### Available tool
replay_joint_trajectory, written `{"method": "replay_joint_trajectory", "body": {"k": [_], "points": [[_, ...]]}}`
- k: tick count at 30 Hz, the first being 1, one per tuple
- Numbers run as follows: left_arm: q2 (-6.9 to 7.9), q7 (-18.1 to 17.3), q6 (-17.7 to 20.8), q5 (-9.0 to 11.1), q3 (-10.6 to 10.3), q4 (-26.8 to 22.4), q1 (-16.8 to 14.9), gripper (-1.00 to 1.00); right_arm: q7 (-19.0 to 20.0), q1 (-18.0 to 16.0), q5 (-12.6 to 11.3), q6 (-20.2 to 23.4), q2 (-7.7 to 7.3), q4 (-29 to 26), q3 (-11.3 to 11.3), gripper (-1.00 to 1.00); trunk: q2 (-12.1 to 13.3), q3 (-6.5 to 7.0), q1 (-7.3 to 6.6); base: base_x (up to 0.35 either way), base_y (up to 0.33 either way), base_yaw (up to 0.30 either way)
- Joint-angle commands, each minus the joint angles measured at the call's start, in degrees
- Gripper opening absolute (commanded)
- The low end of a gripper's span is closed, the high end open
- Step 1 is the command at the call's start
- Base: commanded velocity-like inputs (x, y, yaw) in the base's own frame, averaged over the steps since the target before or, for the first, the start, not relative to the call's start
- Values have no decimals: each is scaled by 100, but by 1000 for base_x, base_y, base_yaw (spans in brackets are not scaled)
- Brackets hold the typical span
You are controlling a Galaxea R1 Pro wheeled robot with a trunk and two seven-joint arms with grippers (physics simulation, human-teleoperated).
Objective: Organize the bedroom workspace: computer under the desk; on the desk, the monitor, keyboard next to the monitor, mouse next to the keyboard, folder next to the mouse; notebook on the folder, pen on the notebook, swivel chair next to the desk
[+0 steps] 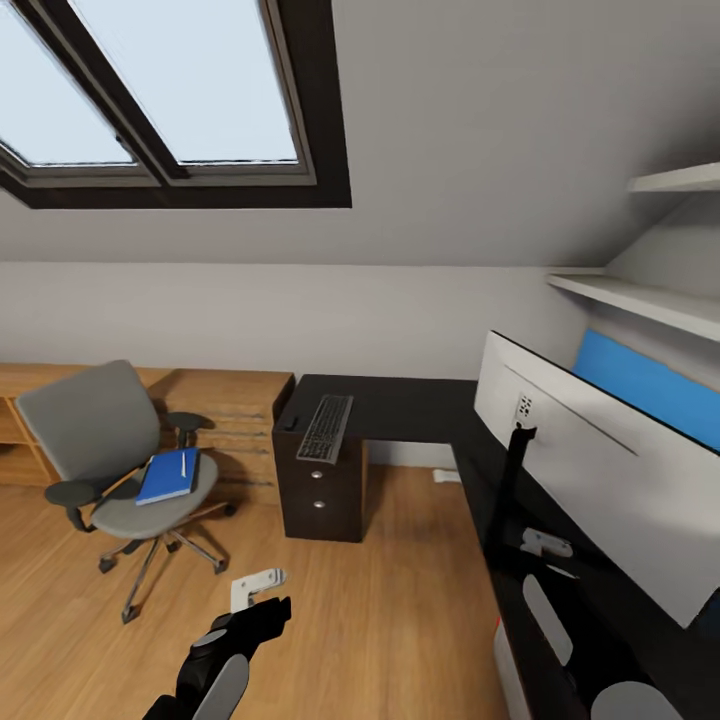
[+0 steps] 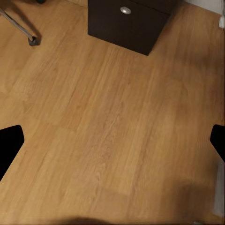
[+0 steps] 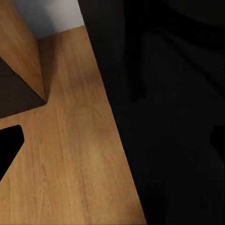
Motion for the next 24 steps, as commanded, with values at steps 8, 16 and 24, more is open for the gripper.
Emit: {"method": "replay_joint_trajectory", "body": {"k": [8, 16, 24], "points": [[5, 62, 11, 51, -14, -7, -5, 100, -29, -1, -48, -12, -4, 145, 26, 100, -7, -6, 3, 0, -310, -34], [4, 61, 10, 56, -15, -7, -5, 100, -25, -1, -48, -224, 8, 306, 59, 100, -7, -6, 3, 0, -264, -4], [-1, 55, 10, 58, -15, -7, -5, 100, -25, -1, -56, -298, 27, 329, 130, 100, -7, -6, 3, 0, -199, 0]]}}
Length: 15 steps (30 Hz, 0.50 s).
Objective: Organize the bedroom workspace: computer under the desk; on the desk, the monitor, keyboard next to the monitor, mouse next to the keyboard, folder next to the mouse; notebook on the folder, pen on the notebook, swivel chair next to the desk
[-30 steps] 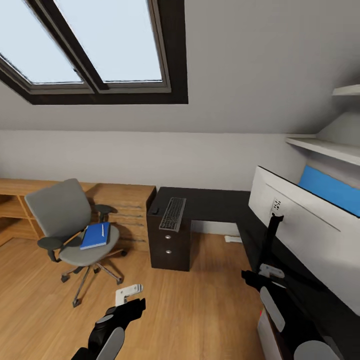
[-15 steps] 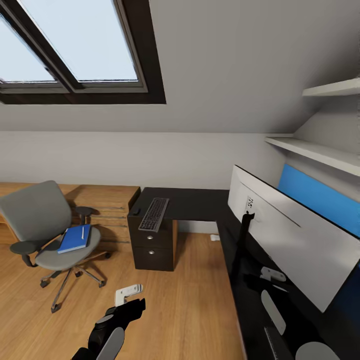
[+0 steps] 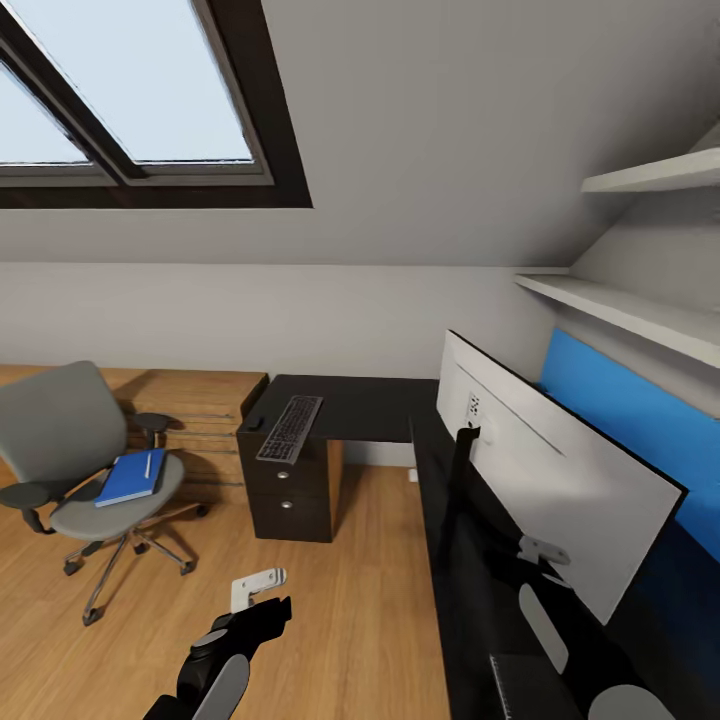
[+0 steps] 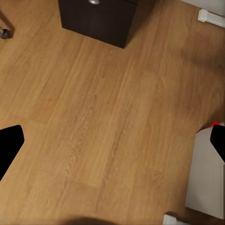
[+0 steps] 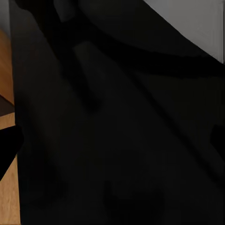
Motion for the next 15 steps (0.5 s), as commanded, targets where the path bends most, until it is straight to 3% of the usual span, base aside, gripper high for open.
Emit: {"method": "replay_joint_trajectory", "body": {"k": [1, 7, 15], "points": [[5, 54, 4, 49, -16, -7, -5, 100, -30, -1, -45, 21, 0, -9, 30, 100, -7, -6, 3, 0, -88, 0], [5, 50, 7, 51, -16, -7, -5, 100, -30, -1, -47, 10, 5, -7, 264, 100, -7, -6, 3, 0, -36, 0], [4, 38, 8, 57, -16, -7, -5, 100, -30, -1, -47, 6, 7, -6, 312, 100, -7, -6, 3, 0, -5, 0]]}}
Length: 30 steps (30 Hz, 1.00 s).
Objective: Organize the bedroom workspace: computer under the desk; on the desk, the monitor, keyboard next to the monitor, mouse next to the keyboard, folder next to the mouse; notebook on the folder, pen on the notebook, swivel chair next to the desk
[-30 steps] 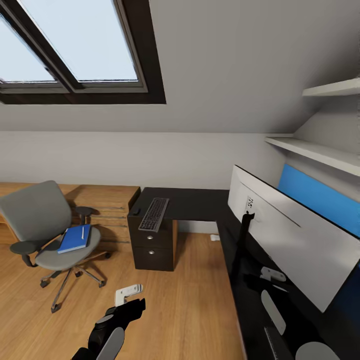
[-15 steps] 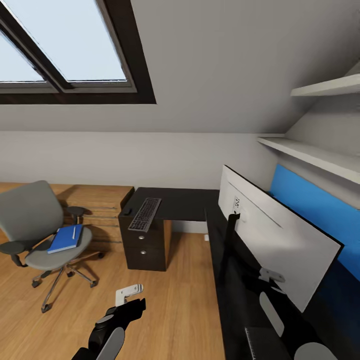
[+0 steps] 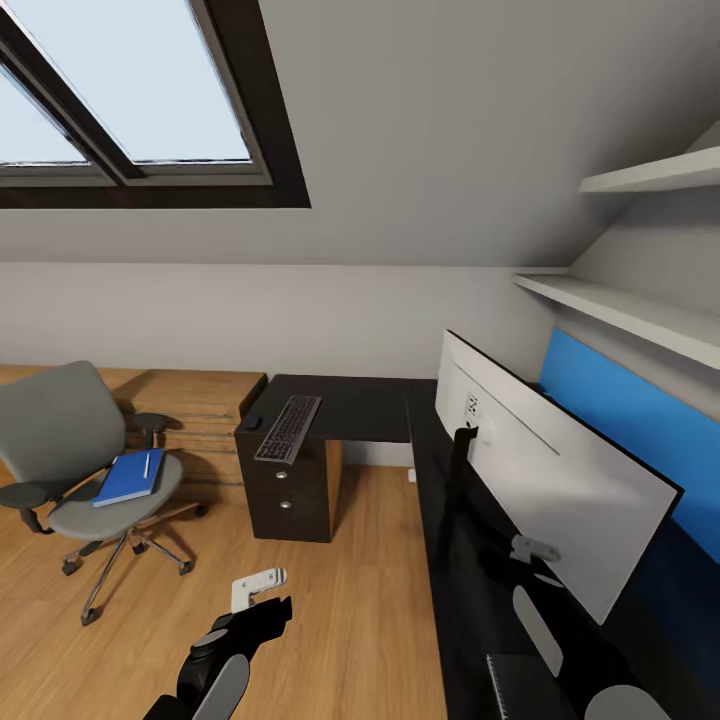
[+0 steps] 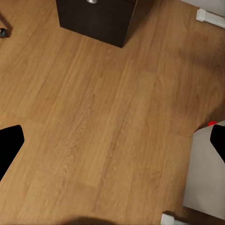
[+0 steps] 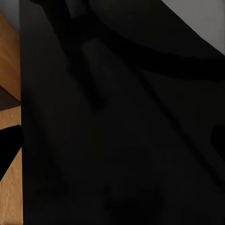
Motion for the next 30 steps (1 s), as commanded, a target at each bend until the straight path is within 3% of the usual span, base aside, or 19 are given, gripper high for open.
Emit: {"method": "replay_joint_trajectory", "body": {"k": [1, 9, 15, 30], "points": [[6, 54, 5, 49, -16, -7, -5, 100, -54, -2, -54, 16, -8, -9, 34, 100, -7, -6, 3, 0, -1, 0], [14, 41, 5, 50, -14, -46, -5, 100, -54, -2, -48, 3, -8, 24, 46, 100, -7, -6, 3, 0, 0, 0], [8, 55, 10, 55, -14, -382, -5, 100, -54, -2, -40, -206, -14, 316, 51, 100, -7, -6, 3, 0, 0, 0], [14, 58, 14, 52, -7, -455, -5, 100, -54, -2, -37, -307, -16, 368, 54, 100, -609, -275, 332, 0, 0, 0]]}}
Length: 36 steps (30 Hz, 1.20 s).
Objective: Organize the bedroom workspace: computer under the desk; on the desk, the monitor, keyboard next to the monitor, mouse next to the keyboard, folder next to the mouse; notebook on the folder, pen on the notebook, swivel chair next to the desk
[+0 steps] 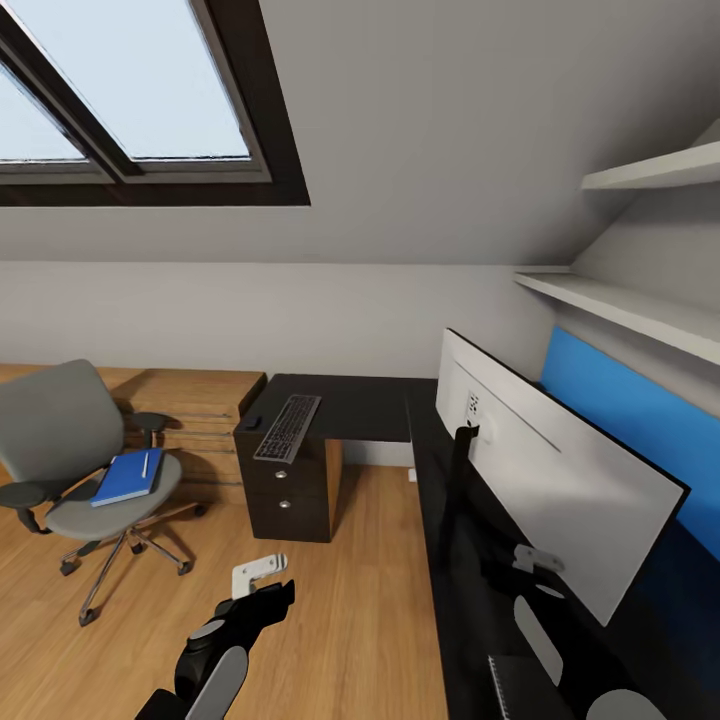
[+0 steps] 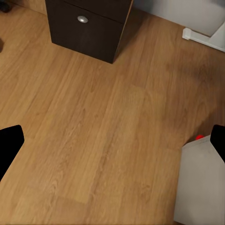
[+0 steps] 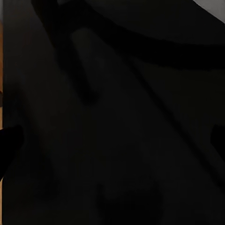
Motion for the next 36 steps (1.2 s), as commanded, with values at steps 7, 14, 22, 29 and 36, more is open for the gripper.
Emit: {"method": "replay_joint_trajectory", "body": {"k": [7, 14, 22, 29, 36], "points": [[6, 57, 6, 48, -14, -9, -7, 100, -52, -4, -45, -52, -8, -18, 45, 100, -294, -139, 157, 0, 0, 0], [6, 59, 6, 47, -14, -9, -7, 100, -52, -4, 6, -119, -17, -8, 230, 100, -575, -264, 311, 0, 0, 0], [6, 60, 6, 47, -14, -9, -7, 100, -52, -6, 13, -127, -21, 232, 249, 100, -896, -408, 487, 0, 0, 0], [6, 60, 6, 50, -14, -9, -7, 100, -52, -12, 11, -123, -25, 440, 246, 100, -1177, -534, 641, 0, 0, 0], [6, 57, 6, 54, -14, -9, -7, 100, -52, -36, 3, -108, -39, 736, 239, 100, -1457, -659, 794, 0, 0, 0]]}}
